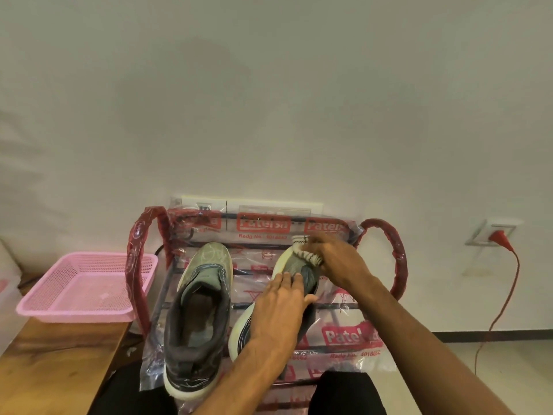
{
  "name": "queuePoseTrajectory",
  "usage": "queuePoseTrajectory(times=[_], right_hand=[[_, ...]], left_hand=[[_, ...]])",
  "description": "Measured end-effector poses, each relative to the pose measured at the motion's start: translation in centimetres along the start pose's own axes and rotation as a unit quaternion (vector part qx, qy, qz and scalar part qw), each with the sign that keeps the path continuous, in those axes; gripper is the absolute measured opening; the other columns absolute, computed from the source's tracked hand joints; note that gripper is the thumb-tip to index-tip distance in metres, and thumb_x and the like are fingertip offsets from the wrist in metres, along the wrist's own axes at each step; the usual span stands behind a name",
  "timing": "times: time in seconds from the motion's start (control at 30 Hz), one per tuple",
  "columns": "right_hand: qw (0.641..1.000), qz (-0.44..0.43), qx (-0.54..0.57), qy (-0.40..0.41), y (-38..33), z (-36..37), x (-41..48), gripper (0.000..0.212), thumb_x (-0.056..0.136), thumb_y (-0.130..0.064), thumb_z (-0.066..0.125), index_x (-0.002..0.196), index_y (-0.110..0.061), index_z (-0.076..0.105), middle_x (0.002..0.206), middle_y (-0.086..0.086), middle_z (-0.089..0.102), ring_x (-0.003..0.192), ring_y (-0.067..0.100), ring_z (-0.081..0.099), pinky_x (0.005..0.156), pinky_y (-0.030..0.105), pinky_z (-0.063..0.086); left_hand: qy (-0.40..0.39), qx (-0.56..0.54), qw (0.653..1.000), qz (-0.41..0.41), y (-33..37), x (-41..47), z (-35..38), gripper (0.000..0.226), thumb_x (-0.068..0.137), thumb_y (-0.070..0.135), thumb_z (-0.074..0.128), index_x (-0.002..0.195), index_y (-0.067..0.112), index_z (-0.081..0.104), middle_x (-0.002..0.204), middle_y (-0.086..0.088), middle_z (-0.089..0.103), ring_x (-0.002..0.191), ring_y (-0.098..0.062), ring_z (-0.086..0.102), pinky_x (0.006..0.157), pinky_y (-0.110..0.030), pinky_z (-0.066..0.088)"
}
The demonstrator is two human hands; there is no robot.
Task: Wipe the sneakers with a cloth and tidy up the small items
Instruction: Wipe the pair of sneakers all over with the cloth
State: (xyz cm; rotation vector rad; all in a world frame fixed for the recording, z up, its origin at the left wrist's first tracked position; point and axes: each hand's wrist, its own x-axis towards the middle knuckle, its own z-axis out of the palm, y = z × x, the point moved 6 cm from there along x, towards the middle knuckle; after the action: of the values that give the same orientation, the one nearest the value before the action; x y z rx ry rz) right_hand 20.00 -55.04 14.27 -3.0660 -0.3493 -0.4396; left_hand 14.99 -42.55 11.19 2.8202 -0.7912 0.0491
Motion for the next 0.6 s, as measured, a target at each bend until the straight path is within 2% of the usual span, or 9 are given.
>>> queuePoseTrajectory(times=[0.07, 0.2, 0.27, 0.37, 0.43, 0.53, 0.6], right_hand=[[1.0, 0.022, -0.005, -0.01, 0.1, -0.2, 0.6, 0.045, 0.084, -0.02, 0.073, 0.128, -0.022, 0.062, 0.127, -0.002, 0.056, 0.113, 0.018, 0.055, 0.087, 0.034, 0.053], [0.997, -0.03, 0.048, -0.052, -1.8, 0.8, 0.2, 0.033, 0.087, -0.018, 0.067, 0.12, -0.021, 0.068, 0.12, -0.005, 0.058, 0.105, 0.015, 0.056, 0.081, 0.03, 0.052], [0.997, 0.011, 0.065, -0.046, -0.2, 0.6, -0.2, 0.033, 0.088, -0.024, 0.068, 0.121, -0.024, 0.067, 0.122, -0.006, 0.057, 0.107, 0.016, 0.055, 0.08, 0.028, 0.051], [0.996, 0.083, 0.014, -0.042, 1.8, 0.1, -0.1, 0.046, 0.084, -0.026, 0.073, 0.129, -0.027, 0.061, 0.13, -0.003, 0.054, 0.113, 0.019, 0.054, 0.087, 0.036, 0.053], [0.997, 0.062, 0.004, -0.043, 1.0, 0.0, 0.1, 0.045, 0.085, -0.025, 0.072, 0.128, -0.024, 0.061, 0.13, -0.002, 0.054, 0.113, 0.02, 0.055, 0.086, 0.035, 0.053], [0.994, -0.011, 0.076, -0.073, -0.7, 1.0, -0.2, 0.034, 0.089, -0.021, 0.065, 0.123, -0.023, 0.066, 0.123, -0.006, 0.057, 0.106, 0.014, 0.056, 0.081, 0.028, 0.051], [0.992, 0.007, 0.105, -0.072, 0.1, 1.0, -0.4, 0.031, 0.09, -0.024, 0.065, 0.121, -0.025, 0.067, 0.121, -0.008, 0.058, 0.103, 0.013, 0.056, 0.08, 0.029, 0.051]], left_hand=[[-0.002, 0.002, 1.0, -0.005, -0.1, -0.1, -0.2, 0.061, 0.101, 0.049, 0.028, 0.149, 0.012, 0.027, 0.154, -0.01, 0.035, 0.144, -0.023, 0.029, 0.114, -0.034, 0.03], [-0.004, -0.002, 1.0, -0.017, -0.3, -0.3, -0.2, 0.059, 0.101, 0.047, 0.03, 0.148, 0.012, 0.03, 0.153, -0.01, 0.036, 0.143, -0.022, 0.031, 0.112, -0.034, 0.032], [-0.004, -0.004, 1.0, -0.01, 0.0, -0.2, -0.2, 0.059, 0.101, 0.047, 0.03, 0.148, 0.012, 0.029, 0.152, -0.009, 0.036, 0.143, -0.022, 0.03, 0.112, -0.034, 0.033], [-0.01, -0.007, 1.0, -0.006, 0.2, -0.3, -0.3, 0.06, 0.101, 0.047, 0.03, 0.15, 0.012, 0.026, 0.153, -0.01, 0.036, 0.143, -0.023, 0.029, 0.112, -0.034, 0.032], [-0.015, -0.007, 1.0, -0.01, 0.1, -0.4, -0.3, 0.06, 0.101, 0.047, 0.03, 0.149, 0.012, 0.027, 0.152, -0.01, 0.036, 0.143, -0.023, 0.03, 0.112, -0.034, 0.032], [-0.012, -0.013, 1.0, -0.022, -0.3, -0.4, -0.2, 0.058, 0.101, 0.047, 0.03, 0.147, 0.012, 0.033, 0.151, -0.009, 0.039, 0.141, -0.022, 0.033, 0.111, -0.033, 0.033], [-0.014, -0.015, 1.0, -0.018, -0.1, -0.3, -0.1, 0.059, 0.1, 0.049, 0.03, 0.147, 0.012, 0.032, 0.151, -0.009, 0.038, 0.142, -0.022, 0.032, 0.111, -0.033, 0.033]])
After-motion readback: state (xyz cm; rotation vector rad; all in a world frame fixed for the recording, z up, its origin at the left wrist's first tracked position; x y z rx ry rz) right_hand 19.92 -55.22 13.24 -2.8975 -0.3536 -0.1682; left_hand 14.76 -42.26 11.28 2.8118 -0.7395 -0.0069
